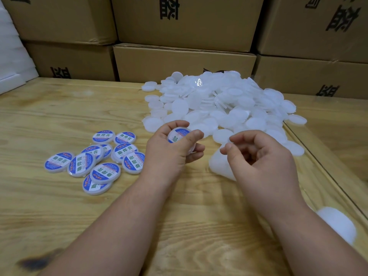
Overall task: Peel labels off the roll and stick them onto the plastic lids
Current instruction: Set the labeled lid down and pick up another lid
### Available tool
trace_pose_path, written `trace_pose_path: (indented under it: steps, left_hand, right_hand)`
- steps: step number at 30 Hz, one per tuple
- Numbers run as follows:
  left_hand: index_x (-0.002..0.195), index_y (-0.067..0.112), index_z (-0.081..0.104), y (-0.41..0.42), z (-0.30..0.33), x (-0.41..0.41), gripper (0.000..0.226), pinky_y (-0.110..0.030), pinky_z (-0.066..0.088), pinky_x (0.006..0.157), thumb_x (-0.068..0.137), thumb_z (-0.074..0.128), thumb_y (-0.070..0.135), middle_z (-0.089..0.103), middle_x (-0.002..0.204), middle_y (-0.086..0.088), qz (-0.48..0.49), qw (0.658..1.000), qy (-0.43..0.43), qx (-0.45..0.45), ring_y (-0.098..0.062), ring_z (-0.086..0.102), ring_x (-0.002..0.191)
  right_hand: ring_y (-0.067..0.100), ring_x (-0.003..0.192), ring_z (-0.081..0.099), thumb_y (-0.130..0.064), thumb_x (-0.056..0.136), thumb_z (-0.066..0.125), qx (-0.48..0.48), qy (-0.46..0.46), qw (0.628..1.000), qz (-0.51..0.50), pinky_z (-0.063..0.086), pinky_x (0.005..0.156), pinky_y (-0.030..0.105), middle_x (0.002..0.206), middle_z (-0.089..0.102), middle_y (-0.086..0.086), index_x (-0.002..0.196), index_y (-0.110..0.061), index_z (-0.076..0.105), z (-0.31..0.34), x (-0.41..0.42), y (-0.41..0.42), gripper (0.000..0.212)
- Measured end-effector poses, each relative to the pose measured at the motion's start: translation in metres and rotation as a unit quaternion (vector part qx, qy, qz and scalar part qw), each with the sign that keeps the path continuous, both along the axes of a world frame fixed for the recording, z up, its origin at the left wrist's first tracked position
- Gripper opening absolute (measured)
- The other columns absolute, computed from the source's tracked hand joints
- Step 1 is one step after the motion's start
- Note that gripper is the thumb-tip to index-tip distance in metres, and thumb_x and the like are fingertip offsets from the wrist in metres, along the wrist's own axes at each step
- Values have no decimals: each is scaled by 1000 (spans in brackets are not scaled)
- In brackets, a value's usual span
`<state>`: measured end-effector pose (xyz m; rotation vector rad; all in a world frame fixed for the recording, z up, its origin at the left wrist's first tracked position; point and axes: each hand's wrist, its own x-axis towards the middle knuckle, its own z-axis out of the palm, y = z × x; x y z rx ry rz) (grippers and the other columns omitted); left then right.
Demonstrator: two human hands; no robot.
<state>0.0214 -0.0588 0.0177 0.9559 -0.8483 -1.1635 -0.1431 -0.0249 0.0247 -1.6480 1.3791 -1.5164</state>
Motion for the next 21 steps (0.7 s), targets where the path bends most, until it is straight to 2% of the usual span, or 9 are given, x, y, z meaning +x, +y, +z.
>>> trace_pose_path:
  steps: [3,7,9,11,13,14,17,19,21]
  left_hand:
    - [106,14,65,-1,5,4,15,-29,60,57,97,67,26,79,87,-6,37,999,-32,3,-18,71,61]
    - [98,16,69,-3,6,21,31,-31,61,60,105,50,39,79,84,-5,112,991,-72,-3,-19,75,67]
    - [90,24,72,-6,3,35,35,-29,57,65,105,48,44,77,80,13,181,967,-176,-21,-10,73,73]
    - [83,33,71,-7,1,49,30,-19,47,63,101,52,47,67,71,31,236,926,-292,-31,1,63,71]
    - [84,38,68,-8,1,62,17,-12,41,61,97,60,45,63,70,35,263,900,-346,-24,6,60,75]
    - [89,39,67,-9,0,67,8,-15,42,62,95,64,44,64,71,30,269,893,-359,-19,7,60,75]
    - [103,37,68,-11,-3,77,13,-23,44,64,92,68,43,63,72,17,279,875,-396,1,1,61,74]
    - [95,34,70,-11,-3,79,9,-26,45,67,92,68,42,65,73,19,273,860,-430,21,-3,63,81]
    - [89,35,72,-12,-5,79,8,-35,49,80,92,67,40,70,83,17,273,828,-488,40,-17,63,98]
  right_hand:
    - [6,72,67,-22,90,74,-10,22,1000,-16,48,63,11,80,75,-12,89,-31,69,2,-2,1,10]
    - [1,71,63,-27,88,75,-12,58,997,-41,46,64,9,83,69,-23,86,-33,69,2,-5,1,9]
    - [0,72,59,-32,86,76,-3,96,994,-47,42,64,6,85,66,-27,85,-35,68,3,-7,-1,9]
    - [-4,78,57,-39,83,78,18,148,988,-44,39,65,2,84,65,-23,86,-35,66,2,-10,-1,13]
    - [-13,85,55,-45,79,80,43,200,978,-32,37,68,0,83,63,-21,88,-35,65,0,-12,-1,20]
    - [-19,87,52,-49,77,80,55,221,973,-27,36,70,-2,84,61,-23,90,-36,64,-1,-14,-1,24]
    - [-25,85,49,-60,71,80,93,262,960,-15,40,64,4,84,57,-28,101,-41,63,-3,-16,0,39]
    - [-14,80,54,-62,70,81,122,284,951,-7,36,63,9,85,55,-26,107,-42,62,-5,-16,-1,46]
    - [-8,77,53,-54,75,81,137,299,944,2,36,64,13,85,54,-22,111,-41,61,-7,-18,-2,44]
